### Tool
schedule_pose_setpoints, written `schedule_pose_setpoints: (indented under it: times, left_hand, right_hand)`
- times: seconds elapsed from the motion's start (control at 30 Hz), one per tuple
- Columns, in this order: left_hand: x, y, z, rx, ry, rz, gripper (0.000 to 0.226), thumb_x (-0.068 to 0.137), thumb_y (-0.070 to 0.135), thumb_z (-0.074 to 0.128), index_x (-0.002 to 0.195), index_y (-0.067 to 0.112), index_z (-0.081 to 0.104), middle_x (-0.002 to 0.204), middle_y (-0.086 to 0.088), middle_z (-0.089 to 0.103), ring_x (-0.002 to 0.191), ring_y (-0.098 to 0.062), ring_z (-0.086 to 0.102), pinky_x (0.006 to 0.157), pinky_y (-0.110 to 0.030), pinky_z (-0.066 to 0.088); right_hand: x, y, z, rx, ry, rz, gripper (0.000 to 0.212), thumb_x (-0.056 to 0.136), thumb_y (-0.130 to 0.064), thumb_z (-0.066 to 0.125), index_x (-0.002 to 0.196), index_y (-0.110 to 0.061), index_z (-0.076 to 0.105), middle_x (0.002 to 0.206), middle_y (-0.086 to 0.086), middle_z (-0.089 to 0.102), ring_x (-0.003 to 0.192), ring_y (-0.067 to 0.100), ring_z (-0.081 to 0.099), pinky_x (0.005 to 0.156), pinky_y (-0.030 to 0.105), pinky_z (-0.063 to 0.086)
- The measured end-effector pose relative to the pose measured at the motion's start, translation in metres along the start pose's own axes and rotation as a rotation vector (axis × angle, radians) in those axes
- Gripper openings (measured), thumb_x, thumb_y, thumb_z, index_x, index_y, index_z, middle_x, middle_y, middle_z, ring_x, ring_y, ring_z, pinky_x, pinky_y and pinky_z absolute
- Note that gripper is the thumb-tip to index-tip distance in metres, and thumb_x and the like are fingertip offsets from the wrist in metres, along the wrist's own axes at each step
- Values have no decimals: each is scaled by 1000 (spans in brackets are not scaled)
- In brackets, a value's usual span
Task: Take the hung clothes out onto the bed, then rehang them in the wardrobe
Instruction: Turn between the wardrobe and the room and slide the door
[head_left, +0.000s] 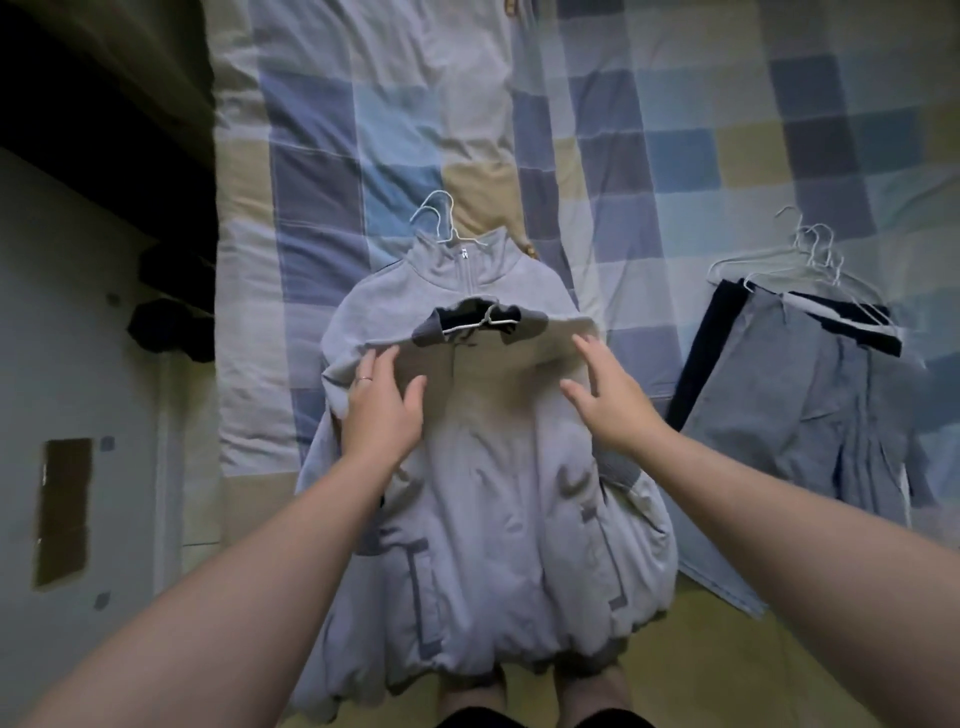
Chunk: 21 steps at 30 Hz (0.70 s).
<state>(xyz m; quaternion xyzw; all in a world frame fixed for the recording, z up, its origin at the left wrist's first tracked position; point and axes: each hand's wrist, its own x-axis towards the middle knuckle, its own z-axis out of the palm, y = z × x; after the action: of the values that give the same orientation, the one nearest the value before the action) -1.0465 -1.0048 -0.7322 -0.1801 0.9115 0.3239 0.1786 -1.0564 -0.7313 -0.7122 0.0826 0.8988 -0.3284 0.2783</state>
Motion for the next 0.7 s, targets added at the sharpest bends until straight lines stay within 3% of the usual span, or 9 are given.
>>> schedule_pose_setpoints:
  times: [0.07, 0.17, 0.4, 0.53, 0.7]
  left_hand:
    - [-11, 4, 2, 54, -64, -37, 60, 98, 43, 51, 151, 22, 33, 163, -7, 20, 147, -28, 24, 116, -46, 24]
    - [-37, 14, -3, 122, -139, -28, 64, 98, 49, 47, 155, 28, 24, 166, -2, 8, 150, -26, 13, 117, -49, 20]
    - [-97, 41, -30, 186, -185, 126, 66, 97, 55, 44, 155, 33, 20, 166, 0, 5, 151, -24, 2, 119, -50, 16]
    - [-129, 69, -39, 199, -222, 229, 67, 97, 58, 41, 155, 37, 17, 166, 4, 2, 151, -20, -3, 120, -44, 7]
    - [-171, 112, -26, 269, -258, 390, 67, 96, 62, 39, 154, 41, 14, 166, 7, 0, 151, -19, -4, 120, -47, 9]
  right_hand:
    - [-12, -3, 6, 49, -1, 29, 62, 99, -34, 51, 154, -25, 24, 162, -5, 18, 149, 12, 15, 120, 33, 17]
    - [-42, -10, 11, 84, -4, 95, 61, 100, -38, 48, 155, -26, 22, 162, -5, 17, 149, 10, 12, 121, 36, 16]
    - [-123, -28, 2, 208, 104, 96, 61, 100, -38, 48, 154, -25, 24, 160, -8, 24, 147, 10, 19, 119, 31, 18]
    - [-167, -26, -18, 261, 203, 79, 61, 100, -36, 49, 154, -25, 25, 158, -8, 26, 147, 12, 21, 120, 37, 20]
    - [-224, -3, -49, 223, 320, 100, 59, 100, -42, 45, 153, -36, 20, 160, -15, 18, 148, 10, 13, 120, 45, 16]
